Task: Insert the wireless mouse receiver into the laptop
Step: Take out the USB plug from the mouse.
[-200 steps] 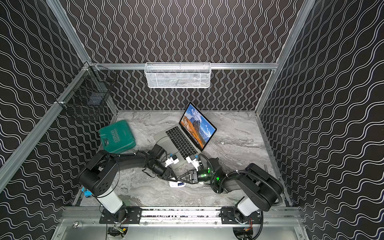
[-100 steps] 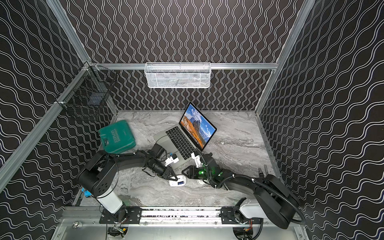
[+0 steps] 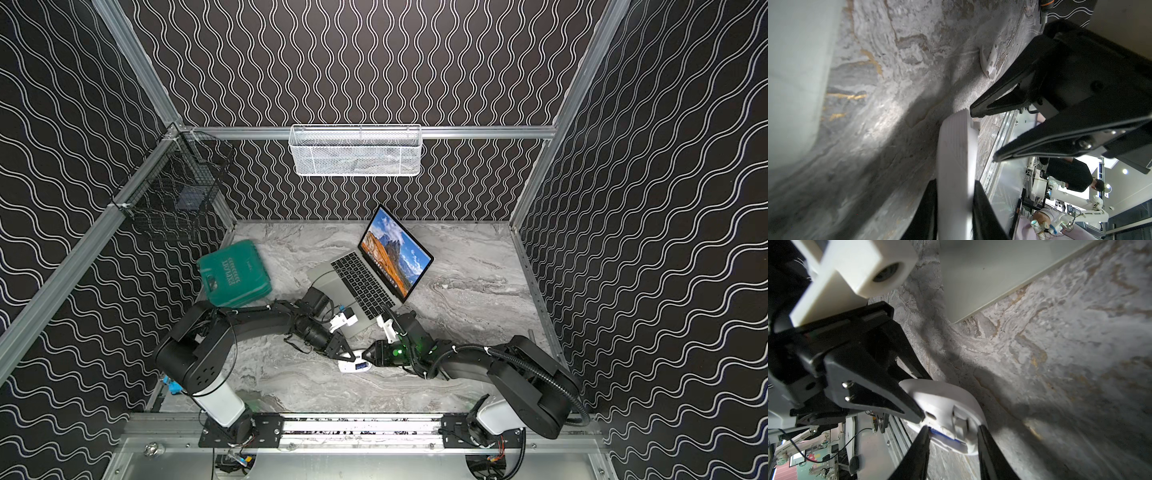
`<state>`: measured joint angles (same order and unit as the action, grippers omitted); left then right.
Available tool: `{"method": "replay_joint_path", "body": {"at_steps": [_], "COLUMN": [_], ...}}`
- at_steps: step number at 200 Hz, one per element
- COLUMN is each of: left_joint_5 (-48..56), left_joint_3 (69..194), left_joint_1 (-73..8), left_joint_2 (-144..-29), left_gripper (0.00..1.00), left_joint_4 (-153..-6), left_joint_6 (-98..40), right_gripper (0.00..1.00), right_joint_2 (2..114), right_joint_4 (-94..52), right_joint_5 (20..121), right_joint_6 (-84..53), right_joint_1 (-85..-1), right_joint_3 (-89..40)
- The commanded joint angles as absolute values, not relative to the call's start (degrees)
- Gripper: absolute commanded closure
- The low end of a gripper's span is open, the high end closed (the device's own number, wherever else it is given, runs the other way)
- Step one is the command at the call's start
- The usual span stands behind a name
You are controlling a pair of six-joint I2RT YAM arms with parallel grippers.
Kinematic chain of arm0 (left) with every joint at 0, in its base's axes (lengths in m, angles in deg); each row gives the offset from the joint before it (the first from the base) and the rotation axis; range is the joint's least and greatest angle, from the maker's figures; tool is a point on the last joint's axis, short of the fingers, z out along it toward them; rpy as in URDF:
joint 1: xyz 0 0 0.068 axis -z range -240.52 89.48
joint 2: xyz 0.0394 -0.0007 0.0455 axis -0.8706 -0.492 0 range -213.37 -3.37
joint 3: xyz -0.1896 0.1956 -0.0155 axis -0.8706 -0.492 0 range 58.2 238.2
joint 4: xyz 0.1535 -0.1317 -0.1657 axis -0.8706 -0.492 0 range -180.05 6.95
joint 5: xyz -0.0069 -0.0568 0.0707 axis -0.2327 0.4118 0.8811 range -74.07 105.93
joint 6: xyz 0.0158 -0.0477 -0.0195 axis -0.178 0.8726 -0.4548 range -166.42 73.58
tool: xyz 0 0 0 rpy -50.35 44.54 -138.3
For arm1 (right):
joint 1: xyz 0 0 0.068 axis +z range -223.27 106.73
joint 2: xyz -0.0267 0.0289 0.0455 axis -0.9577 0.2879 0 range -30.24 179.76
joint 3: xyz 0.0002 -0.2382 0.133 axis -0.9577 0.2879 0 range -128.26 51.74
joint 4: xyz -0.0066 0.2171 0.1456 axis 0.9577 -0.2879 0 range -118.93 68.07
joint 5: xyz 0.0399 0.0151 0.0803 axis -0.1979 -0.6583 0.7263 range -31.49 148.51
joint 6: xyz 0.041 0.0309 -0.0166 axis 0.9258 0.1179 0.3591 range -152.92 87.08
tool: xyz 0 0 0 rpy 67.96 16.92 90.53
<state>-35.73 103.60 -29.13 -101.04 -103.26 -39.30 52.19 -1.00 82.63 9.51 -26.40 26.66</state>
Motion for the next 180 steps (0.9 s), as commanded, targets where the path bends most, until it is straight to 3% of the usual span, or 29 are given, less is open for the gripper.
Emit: {"method": "replay_joint_path", "body": {"at_steps": [1, 131, 180], "left_joint_5": [-35.1, -35.1, -36.5], "left_joint_3": [103.7, 103.7, 103.5], "left_joint_1": [-29.2, -29.2, -29.2], "left_joint_2": [-101.1, -101.1, -101.1], "left_gripper": [1.0, 1.0, 1.0], "left_joint_4": [-103.0, -103.0, -102.2], "left_joint_6": [-40.2, -40.3, -40.0], "right_gripper": [0.62, 0.68, 0.67], "right_joint_2": [52.7, 52.6, 56.2], "right_joint_4": [1.9, 3.2, 8.5], "right_joint_5": [83.9, 84.4, 89.4], "right_joint_6": [9.2, 8.5, 9.1], "right_joint_1": [-26.3, -26.3, -26.3], "right_joint_3": [27.0, 27.1, 27.6]}}
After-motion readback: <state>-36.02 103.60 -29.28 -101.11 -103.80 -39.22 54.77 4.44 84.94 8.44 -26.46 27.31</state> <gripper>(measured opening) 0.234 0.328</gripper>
